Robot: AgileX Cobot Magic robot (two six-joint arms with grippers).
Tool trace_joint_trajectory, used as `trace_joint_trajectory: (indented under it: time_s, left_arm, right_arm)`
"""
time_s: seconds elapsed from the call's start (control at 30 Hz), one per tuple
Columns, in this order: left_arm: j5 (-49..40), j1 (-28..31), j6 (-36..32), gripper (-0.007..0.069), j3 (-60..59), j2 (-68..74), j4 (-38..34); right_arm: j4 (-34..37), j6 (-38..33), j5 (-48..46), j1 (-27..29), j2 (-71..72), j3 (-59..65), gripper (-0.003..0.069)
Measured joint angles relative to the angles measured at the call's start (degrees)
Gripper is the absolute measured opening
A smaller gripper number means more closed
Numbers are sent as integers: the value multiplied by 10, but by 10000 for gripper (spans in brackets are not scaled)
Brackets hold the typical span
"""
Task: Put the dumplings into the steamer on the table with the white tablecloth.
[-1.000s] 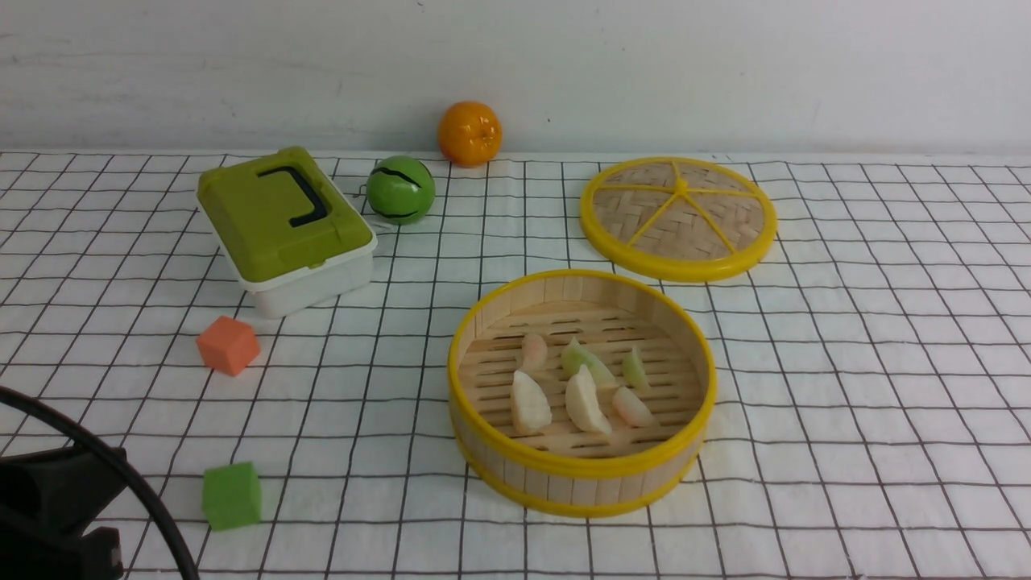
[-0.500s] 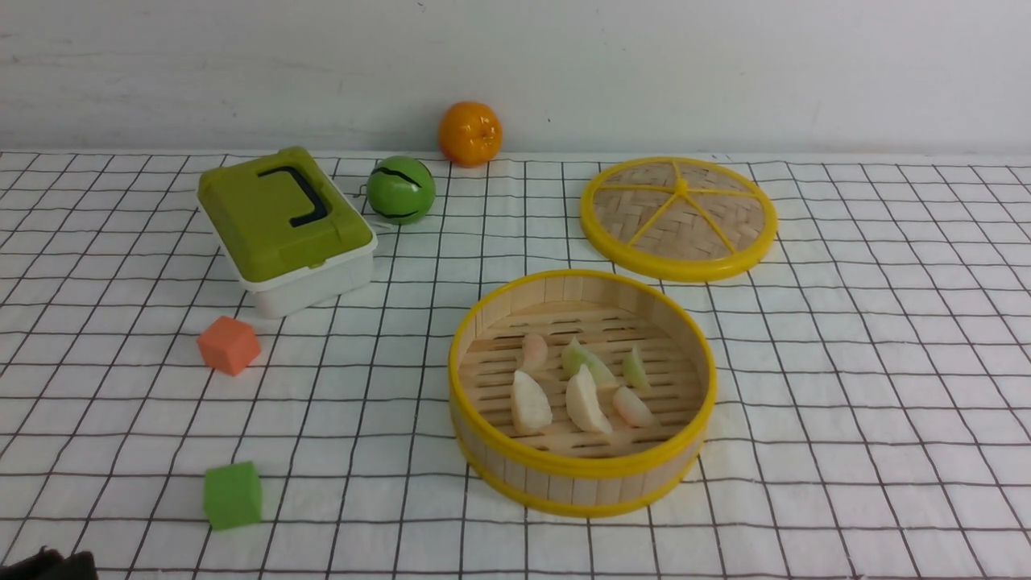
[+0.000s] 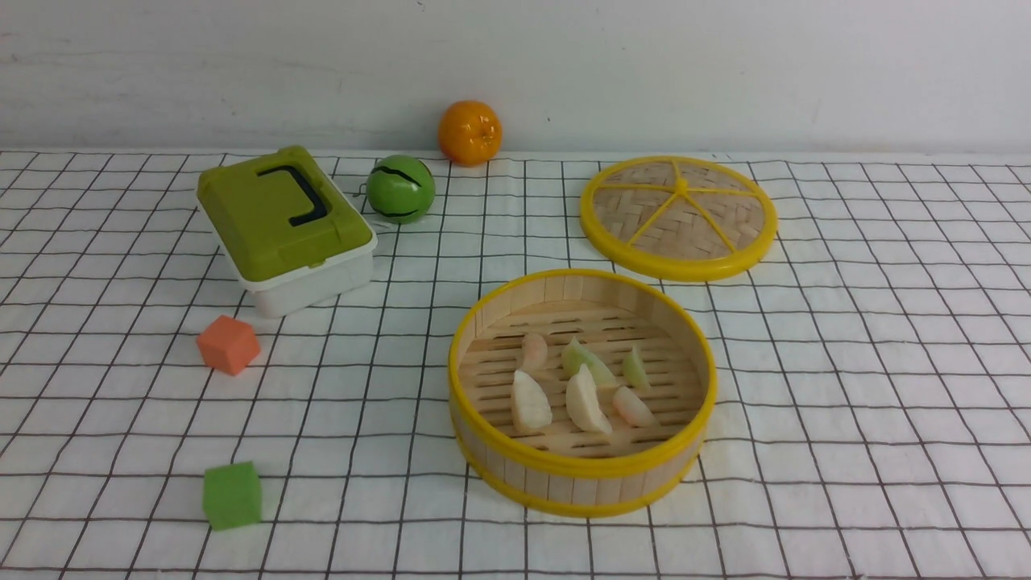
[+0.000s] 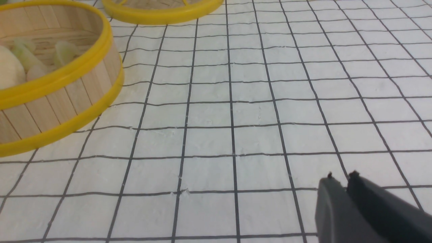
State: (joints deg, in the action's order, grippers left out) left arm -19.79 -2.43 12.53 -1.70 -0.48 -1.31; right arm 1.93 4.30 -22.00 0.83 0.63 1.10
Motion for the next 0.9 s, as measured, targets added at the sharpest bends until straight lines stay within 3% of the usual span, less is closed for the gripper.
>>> trace_joint_trajectory:
  time_s: [0.3, 0.9]
  left_arm:
    - [-16, 1, -67, 7, 0, 0, -7]
    - [-16, 1, -71, 23, 0, 0, -8]
  right_arm:
    - [0, 0, 0, 0, 0, 0, 76]
    - [0, 0, 0, 0, 0, 0, 92]
